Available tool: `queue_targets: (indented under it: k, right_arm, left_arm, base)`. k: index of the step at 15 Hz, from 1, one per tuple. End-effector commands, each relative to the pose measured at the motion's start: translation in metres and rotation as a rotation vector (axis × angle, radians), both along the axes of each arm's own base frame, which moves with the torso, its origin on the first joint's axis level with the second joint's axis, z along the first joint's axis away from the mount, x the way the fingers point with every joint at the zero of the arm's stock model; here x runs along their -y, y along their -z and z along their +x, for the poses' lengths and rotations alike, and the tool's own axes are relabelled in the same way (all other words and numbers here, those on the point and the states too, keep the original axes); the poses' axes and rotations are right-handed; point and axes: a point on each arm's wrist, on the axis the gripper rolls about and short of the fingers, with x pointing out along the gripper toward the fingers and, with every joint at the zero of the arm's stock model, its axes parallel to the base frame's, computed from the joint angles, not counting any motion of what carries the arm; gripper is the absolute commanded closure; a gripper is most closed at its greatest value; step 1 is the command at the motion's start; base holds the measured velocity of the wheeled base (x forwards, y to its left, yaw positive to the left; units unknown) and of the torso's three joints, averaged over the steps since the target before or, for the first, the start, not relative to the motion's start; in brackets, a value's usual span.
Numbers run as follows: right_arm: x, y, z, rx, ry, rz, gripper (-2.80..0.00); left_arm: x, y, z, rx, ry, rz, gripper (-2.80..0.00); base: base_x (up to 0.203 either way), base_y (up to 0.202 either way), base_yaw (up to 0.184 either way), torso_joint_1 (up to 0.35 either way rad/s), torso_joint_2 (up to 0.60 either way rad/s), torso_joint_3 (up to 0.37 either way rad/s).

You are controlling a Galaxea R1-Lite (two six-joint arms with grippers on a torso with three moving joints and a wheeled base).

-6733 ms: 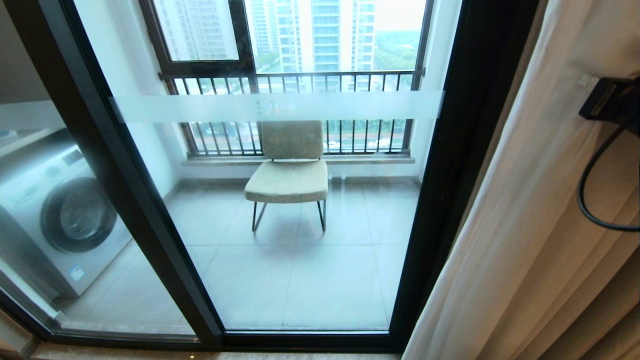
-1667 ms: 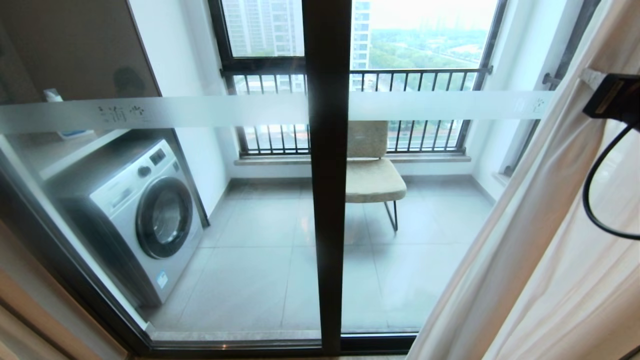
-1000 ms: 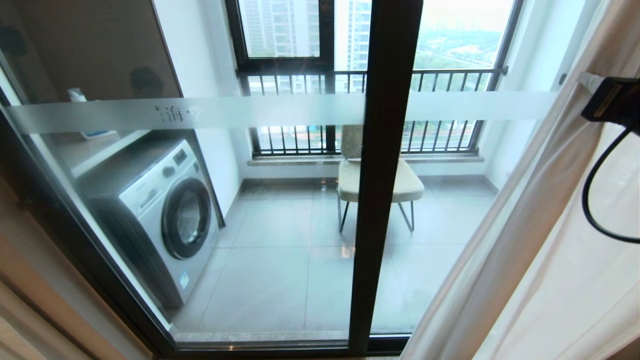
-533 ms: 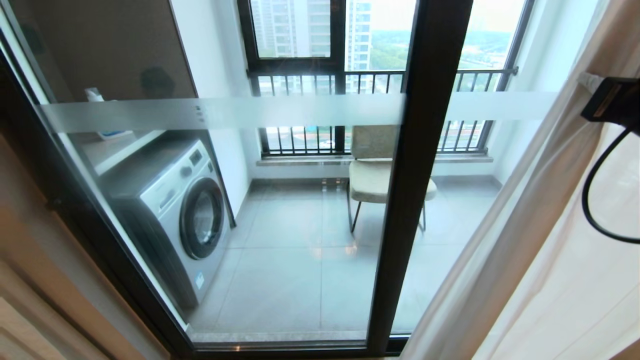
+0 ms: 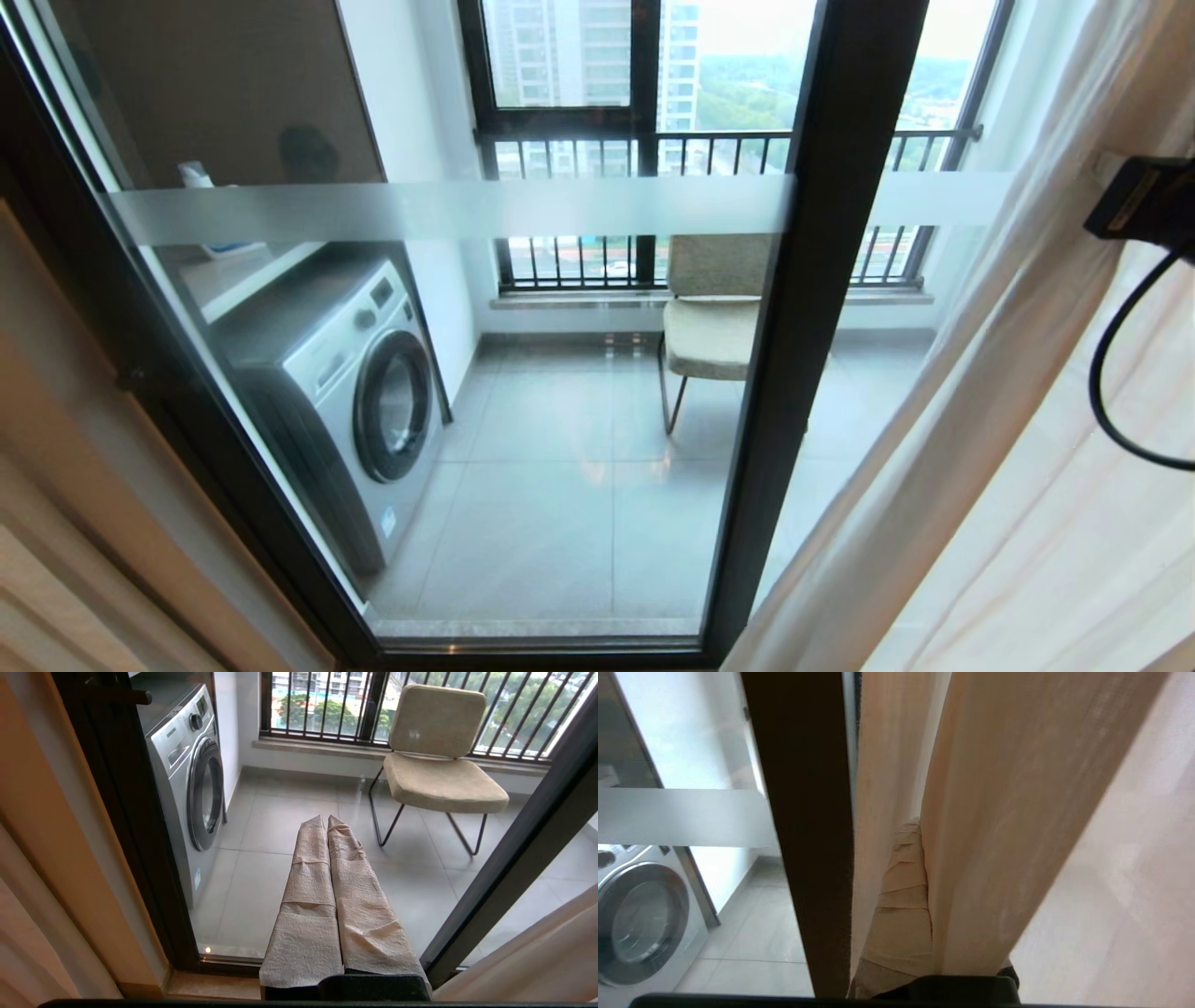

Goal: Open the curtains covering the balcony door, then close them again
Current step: Close the inner curtains on both sides

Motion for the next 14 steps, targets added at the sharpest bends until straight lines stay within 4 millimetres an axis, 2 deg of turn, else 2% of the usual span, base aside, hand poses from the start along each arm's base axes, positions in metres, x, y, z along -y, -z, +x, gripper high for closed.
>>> queue_targets:
  k: [1,6,14]
  right_arm:
    - [-0.001,-0.001,-0.001,0.009,-0.002,0.000,0.00]
    - [-0.010,-0.002,0.001,0.012,-0.031,-0.053,0.00]
    - [-0.053,-0.003,0.002,0.019,-0.177,-0.107,0.00]
  left_arm:
    - [0.000,0.000,0.000,0.001,0.000,-0.001,0.00]
    - [0.000,0.000,0.000,0.002,-0.002,-0.001,0.00]
    - [0.000,0.000,0.000,0.002,0.000,-0.001,0.00]
  base:
    - [0.000,0.000,0.000,0.000,0.00,0.000]
    - [0.000,0.000,0.000,0.000,0.00,0.000]
    - [0.000,0.000,0.000,0.000,0.00,0.000]
